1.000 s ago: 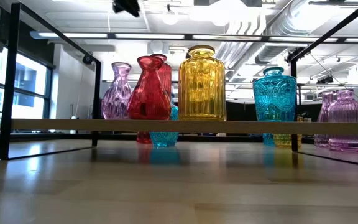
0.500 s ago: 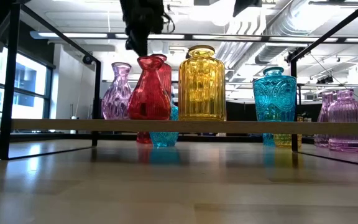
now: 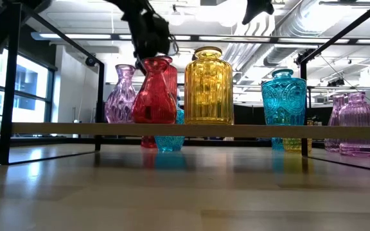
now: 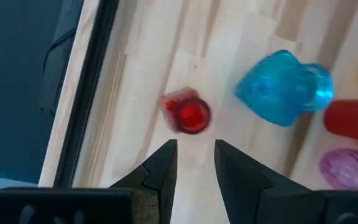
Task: Sort vases onto shelf
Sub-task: Put the top violet vase on the shelf aligned with the other violet vase
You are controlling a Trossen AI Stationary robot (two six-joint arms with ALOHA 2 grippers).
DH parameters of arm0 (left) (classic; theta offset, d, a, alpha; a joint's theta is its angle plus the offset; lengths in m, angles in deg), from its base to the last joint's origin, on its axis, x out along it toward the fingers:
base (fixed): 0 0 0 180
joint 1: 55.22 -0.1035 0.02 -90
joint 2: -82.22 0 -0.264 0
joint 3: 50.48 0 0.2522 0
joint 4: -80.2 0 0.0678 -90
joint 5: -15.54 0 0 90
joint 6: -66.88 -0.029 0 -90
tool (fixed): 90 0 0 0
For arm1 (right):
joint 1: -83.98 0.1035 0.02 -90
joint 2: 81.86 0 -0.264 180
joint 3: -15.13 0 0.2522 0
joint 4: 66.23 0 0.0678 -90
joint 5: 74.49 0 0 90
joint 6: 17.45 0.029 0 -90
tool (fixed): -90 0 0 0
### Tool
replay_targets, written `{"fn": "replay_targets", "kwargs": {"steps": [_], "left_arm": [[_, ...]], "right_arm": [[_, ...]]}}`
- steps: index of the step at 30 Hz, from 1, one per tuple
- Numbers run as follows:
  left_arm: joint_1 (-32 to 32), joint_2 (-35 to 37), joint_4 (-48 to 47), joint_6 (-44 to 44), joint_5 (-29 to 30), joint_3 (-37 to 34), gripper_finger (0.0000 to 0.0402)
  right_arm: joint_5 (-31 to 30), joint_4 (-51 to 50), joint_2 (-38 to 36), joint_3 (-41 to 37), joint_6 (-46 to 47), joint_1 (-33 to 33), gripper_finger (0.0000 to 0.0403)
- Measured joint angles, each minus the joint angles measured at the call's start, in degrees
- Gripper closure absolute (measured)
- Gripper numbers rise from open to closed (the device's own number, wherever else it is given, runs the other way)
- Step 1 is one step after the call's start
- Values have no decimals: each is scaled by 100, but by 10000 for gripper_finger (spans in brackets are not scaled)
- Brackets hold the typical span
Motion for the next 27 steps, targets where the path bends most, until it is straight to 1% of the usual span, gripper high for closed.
{"fn": "replay_targets", "kwargs": {"steps": [3, 5, 9, 12, 16, 21, 25, 27], "left_arm": [[-37, -167, 262, 23, -130, 0, 302], [-31, -217, 564, 27, -508, 0, 302], [-27, -192, 1238, 181, -1549, 0, 302], [-27, -116, 1591, 465, -1960, 0, 302], [-21, 18, 1760, 726, -2017, 4, 302], [0, 178, 1820, 702, -2013, 4, 302], [2, 301, 2084, 788, -2013, 4, 302], [30, 330, 2232, 801, -2013, 4, 302]], "right_arm": [[131, -275, -6, -241, 338, -168, 403], [189, -446, -6, -579, 388, -257, 403], [192, -440, -84, -1554, 337, -443, 403], [225, -420, -274, -2354, 359, -727, 403], [234, -382, -647, -3542, 467, -1122, 403], [261, -135, -1573, -4957, 826, -1501, 403], [364, 130, -2458, -5768, 1308, -1670, 403], [370, 274, -2786, -6068, 1511, -1707, 403]]}}
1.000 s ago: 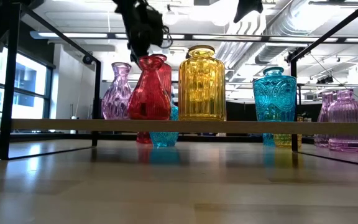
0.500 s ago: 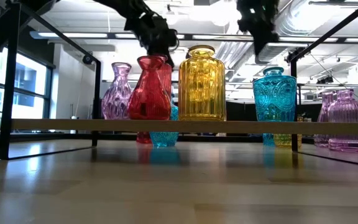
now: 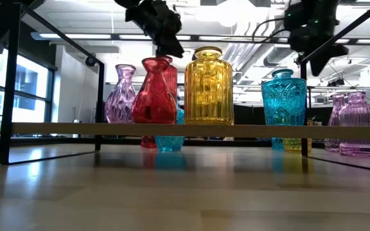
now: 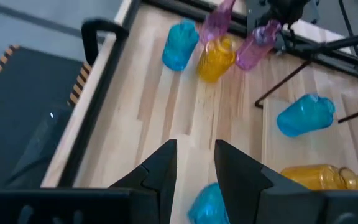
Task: Sort vases onto shelf
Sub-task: Put the top violet vase on the shelf aligned with the other violet vase
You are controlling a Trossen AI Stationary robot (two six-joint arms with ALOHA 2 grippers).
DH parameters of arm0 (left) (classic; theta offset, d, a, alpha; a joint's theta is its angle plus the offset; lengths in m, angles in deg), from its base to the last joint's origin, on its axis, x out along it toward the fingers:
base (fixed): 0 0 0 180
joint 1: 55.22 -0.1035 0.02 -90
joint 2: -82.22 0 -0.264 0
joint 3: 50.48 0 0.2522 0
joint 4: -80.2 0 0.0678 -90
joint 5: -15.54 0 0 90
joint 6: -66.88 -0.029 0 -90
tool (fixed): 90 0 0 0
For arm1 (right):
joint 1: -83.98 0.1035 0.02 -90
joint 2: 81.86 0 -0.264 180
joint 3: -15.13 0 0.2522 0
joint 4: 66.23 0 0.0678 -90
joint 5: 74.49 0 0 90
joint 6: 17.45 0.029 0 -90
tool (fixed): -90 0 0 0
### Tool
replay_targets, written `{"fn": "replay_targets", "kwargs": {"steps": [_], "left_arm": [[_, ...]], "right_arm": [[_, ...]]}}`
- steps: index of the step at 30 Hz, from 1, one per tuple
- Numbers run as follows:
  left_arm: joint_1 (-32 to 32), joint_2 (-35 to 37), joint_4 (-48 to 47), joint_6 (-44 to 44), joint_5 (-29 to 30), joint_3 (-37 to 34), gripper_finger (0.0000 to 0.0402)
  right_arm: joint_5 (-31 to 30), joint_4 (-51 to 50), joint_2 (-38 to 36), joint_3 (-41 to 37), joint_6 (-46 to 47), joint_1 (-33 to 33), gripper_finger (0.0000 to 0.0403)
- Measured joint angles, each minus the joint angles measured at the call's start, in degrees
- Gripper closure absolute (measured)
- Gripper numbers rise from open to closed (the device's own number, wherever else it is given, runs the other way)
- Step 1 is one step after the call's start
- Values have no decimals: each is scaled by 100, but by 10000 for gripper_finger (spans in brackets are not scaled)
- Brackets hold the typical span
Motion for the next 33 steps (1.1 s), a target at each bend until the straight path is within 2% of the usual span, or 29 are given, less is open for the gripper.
{"fn": "replay_targets", "kwargs": {"steps": [5, 10, 14, 18, 22, 25, 28, 33], "left_arm": [[71, 41, 391, 133, 1, 0, 302], [214, 41, 549, 143, -9, 0, 302], [308, 41, 534, 144, -13, 0, 302], [341, 41, 495, 174, -17, 0, 302], [285, 92, 488, 326, 10, 0, 302], [224, 207, 493, 292, 17, 0, 302], [154, 322, 493, 288, 20, 0, 302], [37, 488, 495, 288, 23, 0, 302]], "right_arm": [[-266, -10, -409, -464, 247, -55, 403], [-906, -206, -283, -564, -7, -54, 402], [-994, -259, -178, -565, -191, -57, 397], [-975, -317, -136, -565, -243, -55, 359], [-1385, -395, -134, -565, -244, -57, 303], [-1451, -438, -134, -565, -247, -57, 271], [-1451, -448, -134, -565, -236, -57, 254], [-1452, -359, -133, -565, -207, -57, 250]]}}
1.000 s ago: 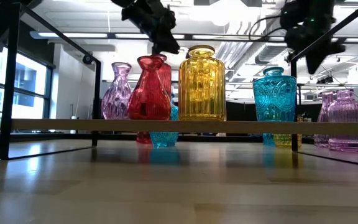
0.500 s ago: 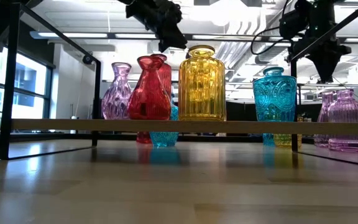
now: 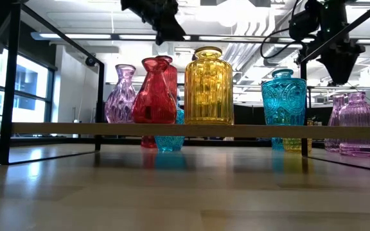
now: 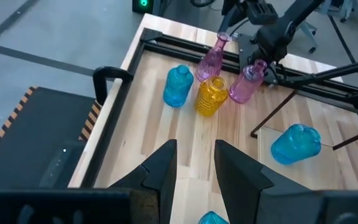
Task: Sort vases onto shelf
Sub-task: Put the top violet vase on the shelf aligned with the other violet vase
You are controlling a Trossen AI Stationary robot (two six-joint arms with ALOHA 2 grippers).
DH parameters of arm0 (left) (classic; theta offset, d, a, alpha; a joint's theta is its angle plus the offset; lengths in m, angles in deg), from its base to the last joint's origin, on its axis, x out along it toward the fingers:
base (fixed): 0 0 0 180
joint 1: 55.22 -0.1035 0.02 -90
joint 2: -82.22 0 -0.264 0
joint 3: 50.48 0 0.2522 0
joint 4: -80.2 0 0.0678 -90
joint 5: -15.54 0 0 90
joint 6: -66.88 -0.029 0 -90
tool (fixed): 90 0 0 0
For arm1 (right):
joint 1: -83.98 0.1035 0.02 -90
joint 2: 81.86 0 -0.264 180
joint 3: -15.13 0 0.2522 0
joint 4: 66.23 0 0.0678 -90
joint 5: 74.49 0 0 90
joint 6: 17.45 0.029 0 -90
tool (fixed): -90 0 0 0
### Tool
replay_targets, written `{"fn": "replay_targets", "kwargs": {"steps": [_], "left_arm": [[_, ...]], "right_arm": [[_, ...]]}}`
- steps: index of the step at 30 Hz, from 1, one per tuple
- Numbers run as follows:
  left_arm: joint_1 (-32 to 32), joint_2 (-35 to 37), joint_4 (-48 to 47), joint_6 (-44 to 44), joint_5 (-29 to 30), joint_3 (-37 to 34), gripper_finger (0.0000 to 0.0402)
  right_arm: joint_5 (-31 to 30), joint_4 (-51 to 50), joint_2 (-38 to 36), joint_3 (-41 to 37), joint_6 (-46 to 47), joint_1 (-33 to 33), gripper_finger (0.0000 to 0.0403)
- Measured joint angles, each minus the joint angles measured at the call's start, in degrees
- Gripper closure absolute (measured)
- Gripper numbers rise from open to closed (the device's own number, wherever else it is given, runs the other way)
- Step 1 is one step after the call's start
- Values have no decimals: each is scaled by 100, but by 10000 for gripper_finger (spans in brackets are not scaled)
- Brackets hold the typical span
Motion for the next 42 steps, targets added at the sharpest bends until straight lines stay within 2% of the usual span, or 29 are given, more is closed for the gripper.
{"fn": "replay_targets", "kwargs": {"steps": [5, 10, 26, 42], "left_arm": [[-64, 110, -2, 0, 12, 0, 302], [-95, 219, 1, -2, 14, 0, 302], [-120, 257, 37, 2, 14, 0, 302], [-122, 257, 214, 118, 12, 0, 302]], "right_arm": [[175, 24, 1, -433, 38, 0, 250], [70, 439, -64, -877, 102, 0, 250], [-36, 603, -256, -429, 106, -1, 250], [15, 775, -135, -442, 390, -88, 250]]}}
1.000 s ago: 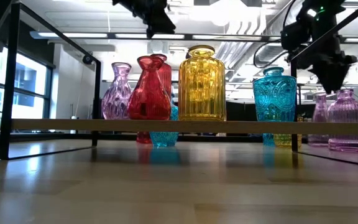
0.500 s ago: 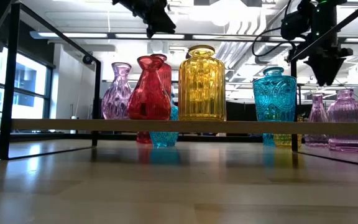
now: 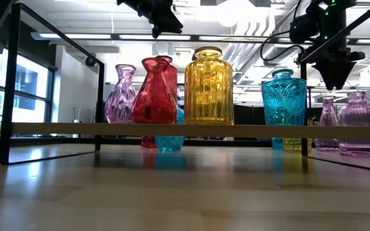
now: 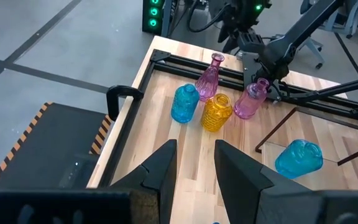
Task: Sort vases onto shelf
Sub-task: Put the top violet vase on the shelf aligned with the other violet vase
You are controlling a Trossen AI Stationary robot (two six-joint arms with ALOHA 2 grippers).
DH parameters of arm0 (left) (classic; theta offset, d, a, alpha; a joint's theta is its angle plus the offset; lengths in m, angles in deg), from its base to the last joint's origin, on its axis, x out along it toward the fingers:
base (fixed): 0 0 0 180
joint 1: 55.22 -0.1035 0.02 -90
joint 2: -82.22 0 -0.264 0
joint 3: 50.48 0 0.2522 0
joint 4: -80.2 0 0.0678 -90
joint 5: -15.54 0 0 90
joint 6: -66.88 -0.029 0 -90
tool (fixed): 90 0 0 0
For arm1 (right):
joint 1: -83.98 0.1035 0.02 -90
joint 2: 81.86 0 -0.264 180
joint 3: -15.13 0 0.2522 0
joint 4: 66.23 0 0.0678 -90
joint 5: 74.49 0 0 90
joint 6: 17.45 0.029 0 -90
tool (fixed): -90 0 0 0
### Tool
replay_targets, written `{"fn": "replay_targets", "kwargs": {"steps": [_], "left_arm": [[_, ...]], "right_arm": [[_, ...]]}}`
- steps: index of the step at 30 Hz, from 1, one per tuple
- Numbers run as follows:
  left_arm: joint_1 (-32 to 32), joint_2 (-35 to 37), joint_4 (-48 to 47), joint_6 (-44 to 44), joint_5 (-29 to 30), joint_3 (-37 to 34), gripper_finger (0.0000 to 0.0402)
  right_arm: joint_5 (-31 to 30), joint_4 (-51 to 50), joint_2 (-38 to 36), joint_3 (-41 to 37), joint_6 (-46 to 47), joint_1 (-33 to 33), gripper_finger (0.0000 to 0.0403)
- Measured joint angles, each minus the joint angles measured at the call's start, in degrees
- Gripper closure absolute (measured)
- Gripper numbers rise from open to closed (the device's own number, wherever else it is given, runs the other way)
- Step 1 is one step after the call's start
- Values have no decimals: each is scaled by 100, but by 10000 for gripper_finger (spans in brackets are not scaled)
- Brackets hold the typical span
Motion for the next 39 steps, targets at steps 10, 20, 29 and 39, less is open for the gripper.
{"fn": "replay_targets", "kwargs": {"steps": [10, 20, 29, 39], "left_arm": [[4, -2, -5, 11, -1, 0, 302], [4, -2, -5, -22, -2, 0, 302], [7, -2, -2, -131, -2, 0, 302], [7, -2, -5, -273, -4, 0, 302]], "right_arm": [[-186, 74, 80, -2, 582, 79, 250], [-17, 85, 80, -2, 1043, 79, 250], [-30, 106, 82, -4, 1483, 304, 250], [-153, 474, 158, -591, 1986, 658, 250]]}}
